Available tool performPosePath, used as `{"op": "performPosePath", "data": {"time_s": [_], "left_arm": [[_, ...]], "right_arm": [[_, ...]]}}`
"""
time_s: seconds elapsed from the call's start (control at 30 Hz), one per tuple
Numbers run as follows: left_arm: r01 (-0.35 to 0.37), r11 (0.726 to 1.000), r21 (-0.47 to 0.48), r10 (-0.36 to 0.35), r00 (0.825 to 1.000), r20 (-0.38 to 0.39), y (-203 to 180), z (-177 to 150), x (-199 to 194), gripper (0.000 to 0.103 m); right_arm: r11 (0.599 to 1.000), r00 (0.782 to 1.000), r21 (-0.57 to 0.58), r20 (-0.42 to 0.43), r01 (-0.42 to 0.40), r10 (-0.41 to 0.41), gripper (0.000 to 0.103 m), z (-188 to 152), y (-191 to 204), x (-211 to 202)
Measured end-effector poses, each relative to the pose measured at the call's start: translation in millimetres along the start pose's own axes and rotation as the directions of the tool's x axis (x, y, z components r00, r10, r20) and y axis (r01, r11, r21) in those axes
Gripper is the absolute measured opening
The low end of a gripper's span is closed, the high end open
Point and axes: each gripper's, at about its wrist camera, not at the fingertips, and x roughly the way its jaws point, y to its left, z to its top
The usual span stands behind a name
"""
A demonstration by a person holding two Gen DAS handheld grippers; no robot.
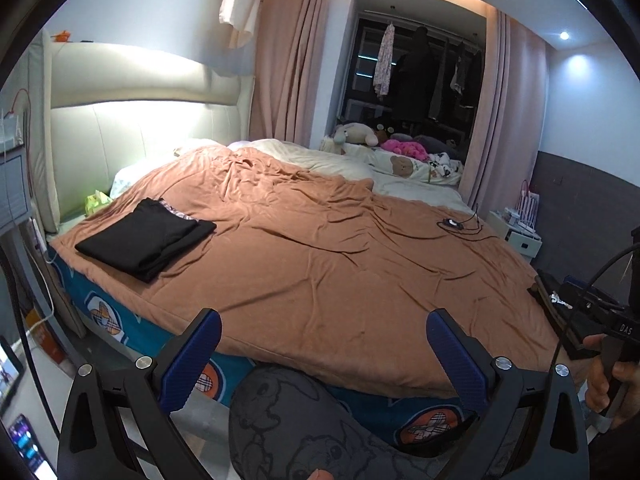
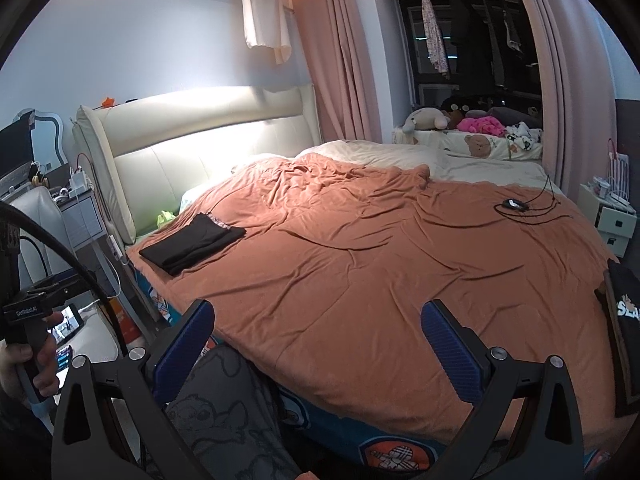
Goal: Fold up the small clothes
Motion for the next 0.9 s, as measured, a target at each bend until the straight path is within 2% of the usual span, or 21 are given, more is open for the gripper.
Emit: {"op": "performPosePath", "data": {"time_s": [0.37, 0.53, 0.9], "left_arm": [[-0.018, 1.000, 0.026, 0.017, 1.000, 0.022, -14, -21, -4, 0.103], [-0.013, 1.000, 0.020, 0.012, 1.000, 0.021, -13, -23, -4, 0.103], [-0.010, 1.000, 0.020, 0.009, 1.000, 0.023, -14, -24, -5, 0.103]], "right_arm": [[0.999, 0.999, 0.006, 0.003, 0.039, -0.039, 0.103, -25, -1, -16], [0.997, 0.997, 0.013, -0.021, 0.070, -0.069, 0.103, -27, -4, -10], [0.997, 0.997, 0.026, -0.023, 0.077, -0.077, 0.103, -21, -3, -10]]}}
